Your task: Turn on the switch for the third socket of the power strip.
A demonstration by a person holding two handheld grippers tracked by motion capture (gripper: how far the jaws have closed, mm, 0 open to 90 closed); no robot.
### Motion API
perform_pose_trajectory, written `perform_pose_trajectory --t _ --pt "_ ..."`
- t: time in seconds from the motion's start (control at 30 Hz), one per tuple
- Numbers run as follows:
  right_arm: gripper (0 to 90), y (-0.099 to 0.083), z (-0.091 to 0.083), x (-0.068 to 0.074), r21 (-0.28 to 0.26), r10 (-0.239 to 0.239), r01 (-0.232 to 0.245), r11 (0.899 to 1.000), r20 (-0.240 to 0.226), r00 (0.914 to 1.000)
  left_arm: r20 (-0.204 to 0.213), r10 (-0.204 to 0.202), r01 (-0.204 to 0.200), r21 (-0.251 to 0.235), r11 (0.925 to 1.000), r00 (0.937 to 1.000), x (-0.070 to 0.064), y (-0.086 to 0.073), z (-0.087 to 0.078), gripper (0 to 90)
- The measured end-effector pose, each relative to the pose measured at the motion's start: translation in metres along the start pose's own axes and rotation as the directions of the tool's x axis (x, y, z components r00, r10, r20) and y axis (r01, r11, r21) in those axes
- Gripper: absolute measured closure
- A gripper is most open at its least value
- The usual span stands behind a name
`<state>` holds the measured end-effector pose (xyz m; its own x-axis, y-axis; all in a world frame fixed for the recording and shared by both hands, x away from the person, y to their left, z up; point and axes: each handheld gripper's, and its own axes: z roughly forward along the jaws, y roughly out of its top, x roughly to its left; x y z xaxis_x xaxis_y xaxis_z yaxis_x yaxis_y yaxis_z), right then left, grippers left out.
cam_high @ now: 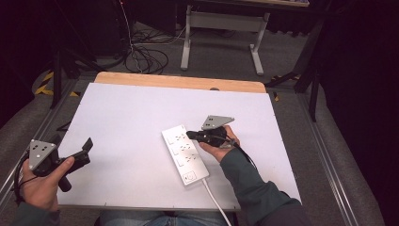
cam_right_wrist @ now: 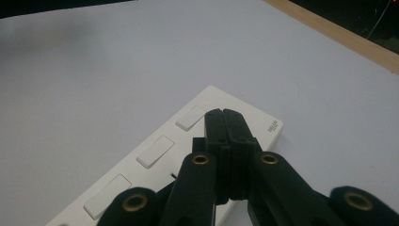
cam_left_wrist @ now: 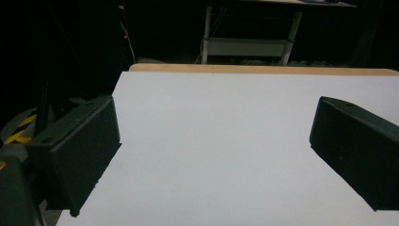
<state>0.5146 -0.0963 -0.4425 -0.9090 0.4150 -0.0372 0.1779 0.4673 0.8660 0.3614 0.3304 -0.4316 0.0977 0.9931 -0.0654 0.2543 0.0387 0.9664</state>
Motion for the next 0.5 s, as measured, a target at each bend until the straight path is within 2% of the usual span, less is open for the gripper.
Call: perform_pose_trajectory --t 0.5 --pt "90.0 0.007 0.015 0.005 0.013 -0.019 0.019 1.0 -0.024 0.9995 0.006 0.009 -0.009 0.005 0.9999 0.9999 0.001 0.0 -0.002 2.7"
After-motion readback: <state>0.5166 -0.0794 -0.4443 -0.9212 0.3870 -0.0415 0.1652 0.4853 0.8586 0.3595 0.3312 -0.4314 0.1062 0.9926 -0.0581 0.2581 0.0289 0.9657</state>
